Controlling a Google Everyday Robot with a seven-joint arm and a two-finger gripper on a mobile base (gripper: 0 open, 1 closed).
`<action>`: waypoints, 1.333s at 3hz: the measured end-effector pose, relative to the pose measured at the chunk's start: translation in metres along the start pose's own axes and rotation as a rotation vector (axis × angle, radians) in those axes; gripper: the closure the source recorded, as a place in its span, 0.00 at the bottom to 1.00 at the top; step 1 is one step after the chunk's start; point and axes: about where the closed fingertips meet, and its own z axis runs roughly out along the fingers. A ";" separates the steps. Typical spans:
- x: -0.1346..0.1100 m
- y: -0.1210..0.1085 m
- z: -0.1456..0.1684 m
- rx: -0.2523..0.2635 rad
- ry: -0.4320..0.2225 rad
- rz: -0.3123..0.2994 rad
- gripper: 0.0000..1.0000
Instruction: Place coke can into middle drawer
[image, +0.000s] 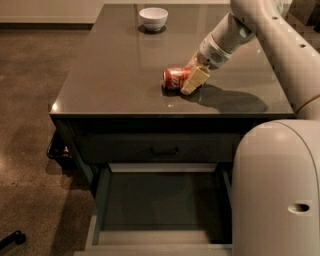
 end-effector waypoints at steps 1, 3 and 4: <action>0.000 0.000 0.000 0.000 0.000 0.000 0.65; -0.002 0.037 -0.003 0.021 -0.017 -0.062 1.00; -0.001 0.046 -0.004 0.006 -0.022 -0.063 1.00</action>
Offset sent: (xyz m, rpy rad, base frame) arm -0.0413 0.0119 0.0035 -0.0208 -0.0920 0.0673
